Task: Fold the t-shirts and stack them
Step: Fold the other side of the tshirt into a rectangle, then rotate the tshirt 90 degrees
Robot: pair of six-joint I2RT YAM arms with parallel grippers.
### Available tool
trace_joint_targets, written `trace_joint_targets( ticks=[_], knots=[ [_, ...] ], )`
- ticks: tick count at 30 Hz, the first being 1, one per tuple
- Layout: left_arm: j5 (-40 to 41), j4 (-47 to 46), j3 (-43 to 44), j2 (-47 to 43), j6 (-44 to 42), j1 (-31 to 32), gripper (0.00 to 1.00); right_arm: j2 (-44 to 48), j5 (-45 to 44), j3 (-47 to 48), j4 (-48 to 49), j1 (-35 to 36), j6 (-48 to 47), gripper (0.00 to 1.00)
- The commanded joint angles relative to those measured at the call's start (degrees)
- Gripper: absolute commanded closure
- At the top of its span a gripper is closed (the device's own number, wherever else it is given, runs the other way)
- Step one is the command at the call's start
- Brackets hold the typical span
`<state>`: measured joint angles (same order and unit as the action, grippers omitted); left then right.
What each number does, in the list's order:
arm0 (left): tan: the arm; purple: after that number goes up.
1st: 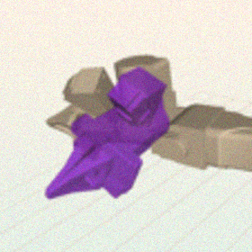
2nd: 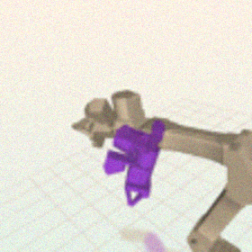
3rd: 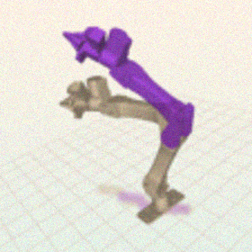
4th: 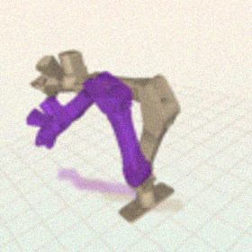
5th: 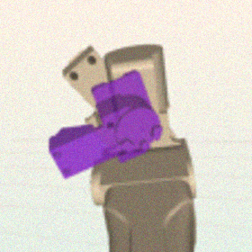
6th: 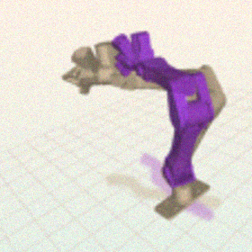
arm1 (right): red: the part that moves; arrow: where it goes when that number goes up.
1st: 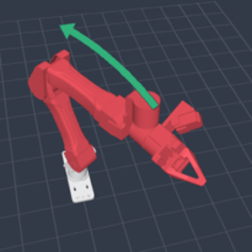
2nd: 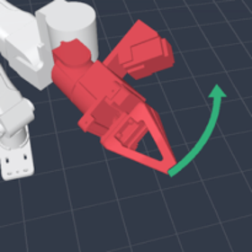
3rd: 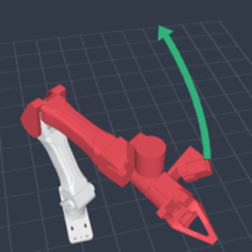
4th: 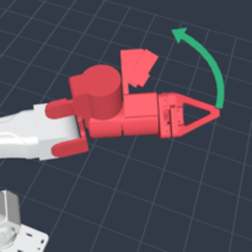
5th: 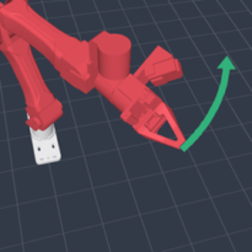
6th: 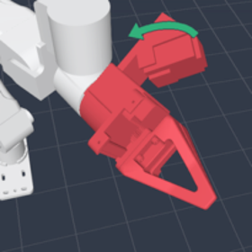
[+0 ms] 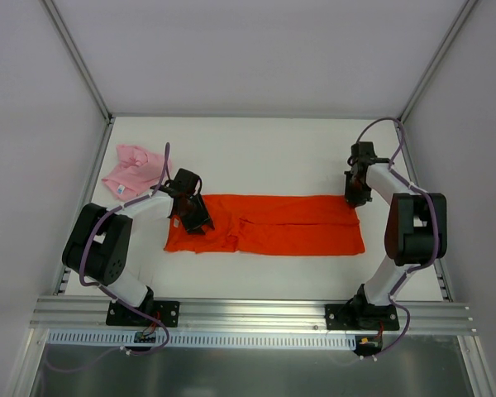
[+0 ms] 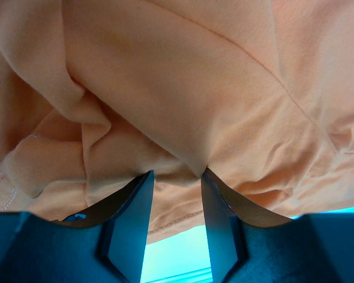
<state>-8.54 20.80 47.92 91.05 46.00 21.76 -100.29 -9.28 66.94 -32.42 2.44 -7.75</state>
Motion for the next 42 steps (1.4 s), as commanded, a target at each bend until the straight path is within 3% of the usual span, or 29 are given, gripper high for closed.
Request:
trace_joint_targets(
  ticks=[1,5,7,14,17,18,22,28,32,35,37,39,42],
  knots=[
    [4.14,0.91,-3.27,2.91,-1.35,0.65,0.61,0.98,-2.15,2.85,-1.76,-0.59,-1.66,0.87],
    [4.32,1.0,-3.45,2.56,-1.35,0.57,0.61,0.1,-2.15,3.2,-1.76,-0.5,-1.66,0.82],
    [4.4,1.17,-3.45,2.38,-1.35,0.57,0.61,-0.08,-1.97,3.2,-1.59,-0.59,-1.66,0.72],
    [4.67,1.18,-3.54,2.56,-1.44,0.65,0.61,2.2,-7.14,3.73,-1.68,-0.5,-2.18,0.67],
    [4.84,0.91,-3.89,2.12,-1.26,0.65,0.61,5.8,-11.46,4.6,-2.46,-0.5,-2.45,0.39],
    [5.02,0.91,-3.98,1.94,-1.17,0.65,0.61,6.94,-10.85,4.87,-2.82,-0.59,-2.45,0.37],
    [6.25,1.7,-2.49,-1.39,-0.82,0.65,0.6,14.31,-5.24,3.03,-3.17,-0.33,-1.13,0.37],
    [9.05,5.48,1.91,-1.14,-2.05,0.65,0.59,15.92,-0.13,-1.89,-2.65,2.83,-0.87,0.46],
    [9.94,6.28,1.83,0.01,-1.53,0.65,0.59,11.71,1.54,-2.42,-1.86,5.81,0.19,0.49],
    [8.98,5.4,2.26,2.29,-0.74,0.65,0.59,8.37,1.63,-2.6,-0.36,7.14,2.64,0.62],
    [8.71,4.96,2.61,4.14,-0.38,0.57,0.59,7.04,2.24,-3.12,1.56,7.14,4.49,0.65],
    [8.71,4.6,3.58,5.45,0.14,0.65,0.59,5.2,2.77,-3.66,2.97,7.32,6.68,0.65],
    [8.71,4.52,5.42,6.77,0.41,0.65,0.59,2.21,1.9,-3.66,3.77,7.67,9.4,0.58]
  ],
)
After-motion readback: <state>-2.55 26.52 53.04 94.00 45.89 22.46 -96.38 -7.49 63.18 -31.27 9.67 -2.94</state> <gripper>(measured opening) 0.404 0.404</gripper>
